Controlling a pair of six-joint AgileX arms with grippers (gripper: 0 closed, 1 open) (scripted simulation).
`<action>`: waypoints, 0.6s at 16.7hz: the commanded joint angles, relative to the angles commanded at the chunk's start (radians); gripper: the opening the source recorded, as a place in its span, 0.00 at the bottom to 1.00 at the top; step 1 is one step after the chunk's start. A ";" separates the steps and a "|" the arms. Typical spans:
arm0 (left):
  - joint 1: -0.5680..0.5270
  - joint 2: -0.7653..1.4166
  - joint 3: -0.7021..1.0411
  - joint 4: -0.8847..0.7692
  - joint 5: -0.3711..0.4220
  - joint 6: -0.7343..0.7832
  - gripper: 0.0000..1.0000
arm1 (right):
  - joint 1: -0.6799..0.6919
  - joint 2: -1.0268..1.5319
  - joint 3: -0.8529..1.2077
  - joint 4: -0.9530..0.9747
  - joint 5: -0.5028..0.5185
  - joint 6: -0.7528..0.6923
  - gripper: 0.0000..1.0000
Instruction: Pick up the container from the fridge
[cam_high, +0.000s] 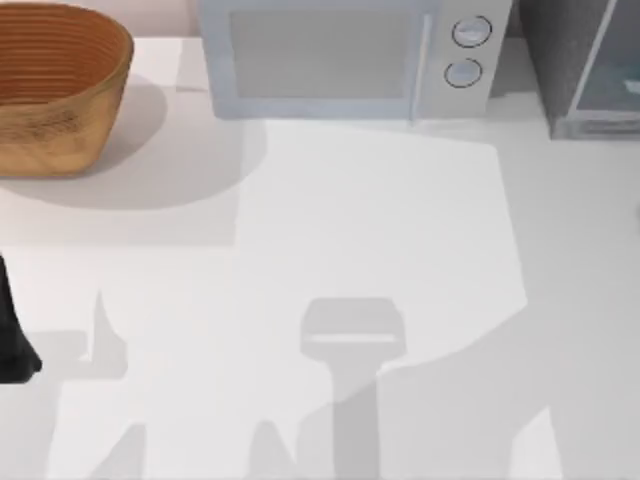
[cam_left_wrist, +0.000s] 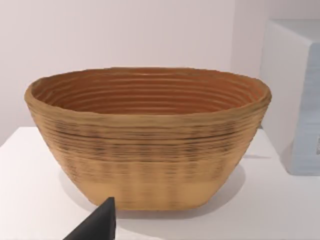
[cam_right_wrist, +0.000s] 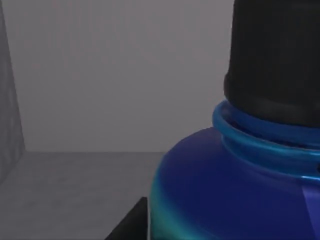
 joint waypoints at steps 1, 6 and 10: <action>0.000 0.000 0.000 0.000 0.000 0.000 1.00 | 0.000 0.000 0.000 0.000 0.000 0.000 0.55; 0.000 0.000 0.000 0.000 0.000 0.000 1.00 | 0.000 0.000 0.000 0.000 0.000 0.000 0.17; 0.000 0.000 0.000 0.000 0.000 0.000 1.00 | 0.000 0.000 0.000 0.000 0.000 0.000 0.00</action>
